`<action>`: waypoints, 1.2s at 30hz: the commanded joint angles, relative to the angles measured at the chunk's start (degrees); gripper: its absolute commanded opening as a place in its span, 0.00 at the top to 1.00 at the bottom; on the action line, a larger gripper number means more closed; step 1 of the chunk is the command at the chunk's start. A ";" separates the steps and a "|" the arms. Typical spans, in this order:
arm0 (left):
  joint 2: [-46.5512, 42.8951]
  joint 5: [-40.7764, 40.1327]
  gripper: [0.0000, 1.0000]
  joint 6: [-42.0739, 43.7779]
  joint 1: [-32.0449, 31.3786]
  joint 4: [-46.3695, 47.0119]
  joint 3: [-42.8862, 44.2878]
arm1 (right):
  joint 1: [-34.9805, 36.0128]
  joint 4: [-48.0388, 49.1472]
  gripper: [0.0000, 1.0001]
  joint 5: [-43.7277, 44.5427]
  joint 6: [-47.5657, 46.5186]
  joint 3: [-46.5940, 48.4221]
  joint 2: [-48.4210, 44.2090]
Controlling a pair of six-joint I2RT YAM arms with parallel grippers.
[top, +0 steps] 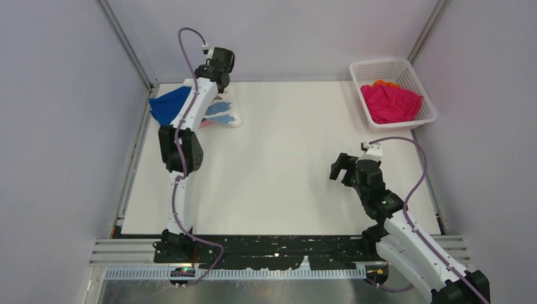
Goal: Fold and stack the t-shirts
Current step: Put the neatly folded tshirt into the corner of the board with the left arm
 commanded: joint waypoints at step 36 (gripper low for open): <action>-3.25 8.70 1.00 -3.15 11.68 5.94 2.80 | -0.18 3.02 0.05 1.84 -0.80 0.66 2.67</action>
